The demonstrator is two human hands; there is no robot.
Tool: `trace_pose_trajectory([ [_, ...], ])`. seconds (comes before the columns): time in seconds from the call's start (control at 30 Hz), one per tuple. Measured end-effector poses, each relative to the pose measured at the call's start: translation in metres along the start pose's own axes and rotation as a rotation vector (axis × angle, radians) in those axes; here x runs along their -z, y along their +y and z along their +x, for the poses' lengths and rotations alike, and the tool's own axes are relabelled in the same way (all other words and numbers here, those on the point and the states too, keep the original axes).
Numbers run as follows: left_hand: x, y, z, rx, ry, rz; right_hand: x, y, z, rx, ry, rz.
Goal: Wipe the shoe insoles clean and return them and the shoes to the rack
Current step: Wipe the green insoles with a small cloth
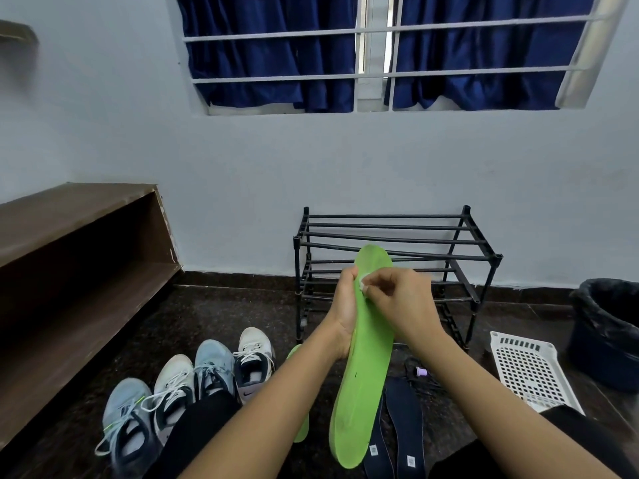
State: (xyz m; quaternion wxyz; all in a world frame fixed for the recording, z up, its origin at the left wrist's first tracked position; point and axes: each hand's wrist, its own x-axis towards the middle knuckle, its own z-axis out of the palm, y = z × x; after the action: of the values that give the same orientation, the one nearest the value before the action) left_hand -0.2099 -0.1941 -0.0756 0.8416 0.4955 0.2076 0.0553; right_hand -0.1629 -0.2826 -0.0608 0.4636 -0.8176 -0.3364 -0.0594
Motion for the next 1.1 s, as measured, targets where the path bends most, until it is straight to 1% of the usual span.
trace_pose_trajectory([
  [0.1, 0.008, 0.002, 0.004, -0.032, 0.057, 0.002, 0.001, -0.003, -0.006, -0.043, -0.121, 0.105],
  [0.17, 0.012, 0.004, 0.007, -0.052, 0.059, -0.007, 0.004, -0.004, -0.008, -0.061, -0.208, 0.172],
  [0.23, 0.012, 0.004, 0.008, -0.046, 0.049, -0.011, 0.008, -0.004, -0.007, -0.069, -0.251, 0.227],
  [0.33, 0.008, 0.003, 0.005, -0.022, 0.056, -0.020, 0.006, -0.003, -0.006, -0.026, -0.216, 0.156],
  [0.43, 0.001, 0.001, 0.004, 0.002, 0.039, -0.032, 0.004, 0.000, -0.003, 0.001, -0.113, 0.069],
  [0.53, -0.012, -0.003, 0.001, 0.023, -0.017, -0.016, 0.013, 0.008, 0.009, -0.047, 0.010, 0.061],
  [0.6, -0.017, -0.005, 0.000, 0.034, -0.062, -0.005, 0.017, 0.012, 0.014, -0.062, 0.038, 0.040],
  [0.73, -0.011, -0.002, 0.004, 0.031, -0.018, 0.009, 0.017, 0.009, 0.008, -0.009, -0.028, -0.027],
  [0.83, -0.002, 0.004, 0.007, 0.006, 0.053, 0.005, 0.014, 0.002, -0.004, 0.000, -0.168, 0.028],
  [0.9, 0.002, 0.006, 0.009, -0.016, 0.082, -0.016, 0.013, 0.000, -0.008, 0.002, -0.222, 0.057],
  [1.03, 0.000, 0.005, 0.007, -0.024, 0.067, -0.028, 0.013, 0.002, -0.008, -0.017, -0.227, 0.108],
  [1.1, -0.002, 0.004, 0.005, -0.016, 0.042, -0.021, 0.013, 0.004, -0.006, -0.014, -0.203, 0.100],
])
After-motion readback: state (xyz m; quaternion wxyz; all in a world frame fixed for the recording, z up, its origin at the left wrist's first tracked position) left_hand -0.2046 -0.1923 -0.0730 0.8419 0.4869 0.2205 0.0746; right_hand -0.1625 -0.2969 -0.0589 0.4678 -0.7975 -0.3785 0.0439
